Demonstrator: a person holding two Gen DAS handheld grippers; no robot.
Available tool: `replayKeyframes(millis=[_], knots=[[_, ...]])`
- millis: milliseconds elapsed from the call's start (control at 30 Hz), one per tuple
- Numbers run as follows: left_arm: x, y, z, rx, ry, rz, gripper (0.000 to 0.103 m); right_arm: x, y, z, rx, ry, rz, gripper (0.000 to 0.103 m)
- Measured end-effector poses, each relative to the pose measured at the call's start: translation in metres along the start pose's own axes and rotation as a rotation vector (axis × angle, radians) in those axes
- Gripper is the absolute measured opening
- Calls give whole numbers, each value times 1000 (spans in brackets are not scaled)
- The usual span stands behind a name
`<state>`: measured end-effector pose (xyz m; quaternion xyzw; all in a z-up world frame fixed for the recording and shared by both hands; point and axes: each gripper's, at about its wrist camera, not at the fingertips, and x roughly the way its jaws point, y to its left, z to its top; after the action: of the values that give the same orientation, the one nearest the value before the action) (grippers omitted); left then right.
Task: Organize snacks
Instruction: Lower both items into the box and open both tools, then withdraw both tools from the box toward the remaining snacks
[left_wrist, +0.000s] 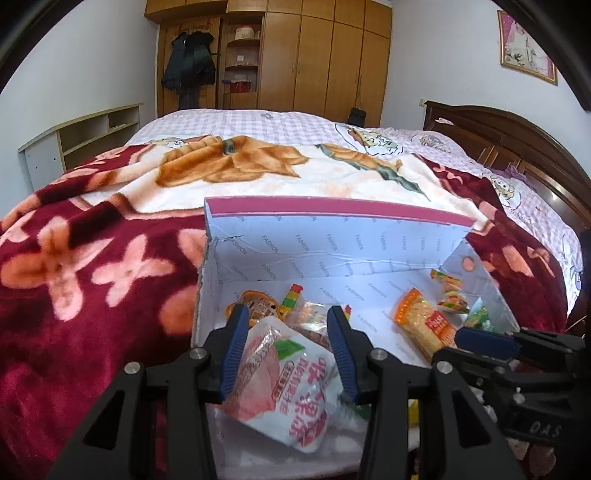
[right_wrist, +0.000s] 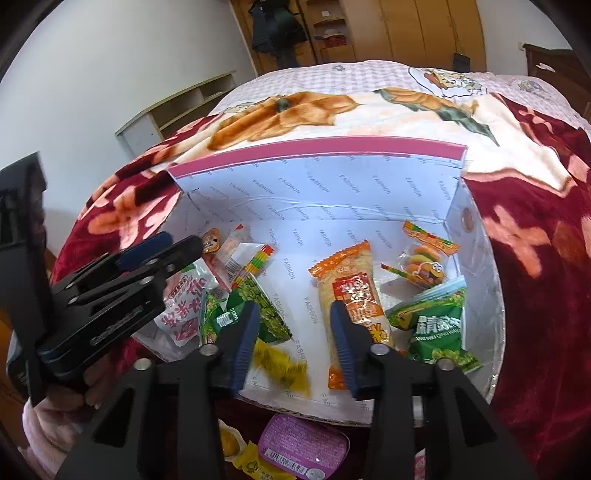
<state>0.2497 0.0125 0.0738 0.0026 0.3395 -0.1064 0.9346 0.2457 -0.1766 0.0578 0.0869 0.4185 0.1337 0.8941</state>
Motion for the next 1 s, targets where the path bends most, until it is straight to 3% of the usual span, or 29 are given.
replayKeyframes(millis=[533, 1000], knots=[[-54, -10, -29, -25, -9, -31, 46, -42, 6, -19, 8, -44, 46, 44], [-71, -31, -61, -15, 29, -62, 47, -79, 5, -57, 17, -60, 65, 44]])
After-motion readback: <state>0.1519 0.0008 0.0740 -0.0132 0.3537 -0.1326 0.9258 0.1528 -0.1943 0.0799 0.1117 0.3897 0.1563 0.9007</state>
